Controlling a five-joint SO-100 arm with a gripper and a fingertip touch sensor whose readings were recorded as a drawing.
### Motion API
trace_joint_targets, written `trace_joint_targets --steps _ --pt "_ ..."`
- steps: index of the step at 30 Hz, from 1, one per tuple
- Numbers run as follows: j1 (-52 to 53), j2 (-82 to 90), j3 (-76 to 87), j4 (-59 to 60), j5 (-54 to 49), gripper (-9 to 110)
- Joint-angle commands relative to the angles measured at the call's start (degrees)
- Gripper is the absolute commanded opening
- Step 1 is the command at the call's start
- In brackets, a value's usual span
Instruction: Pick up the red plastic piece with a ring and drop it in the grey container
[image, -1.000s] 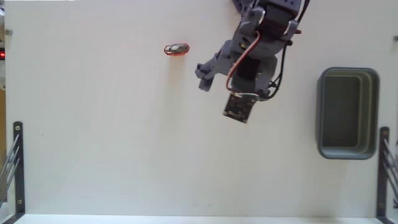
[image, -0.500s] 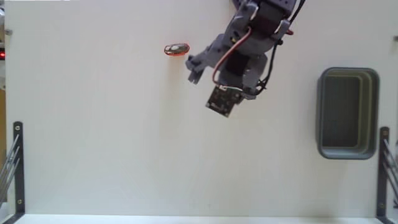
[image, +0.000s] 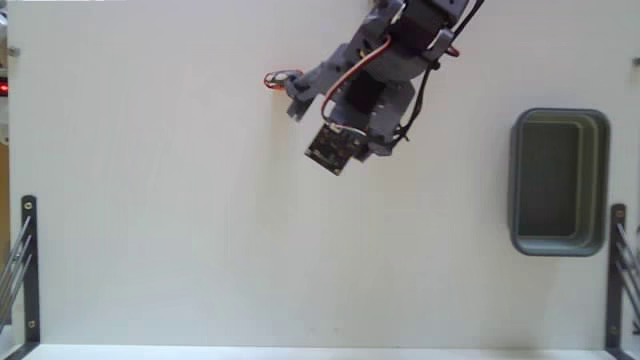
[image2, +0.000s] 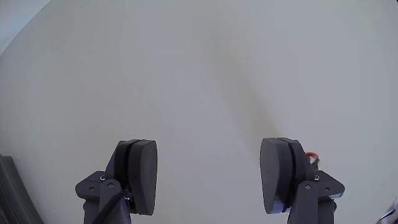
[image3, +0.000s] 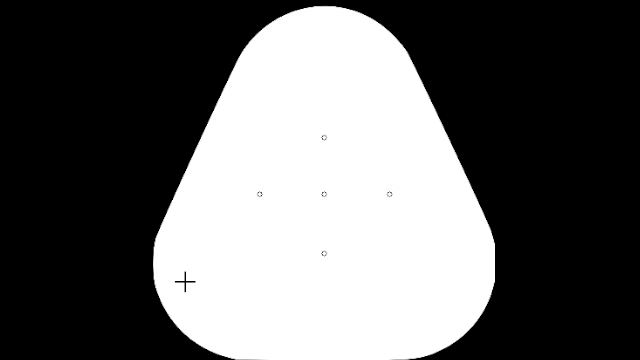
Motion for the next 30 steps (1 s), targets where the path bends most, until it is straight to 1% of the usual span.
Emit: trace_joint_targets --steps 1,30 --pt "2.4 2.2 0.2 1.1 0.3 110" --pt "14.9 2.2 0.2 1.1 0.3 110"
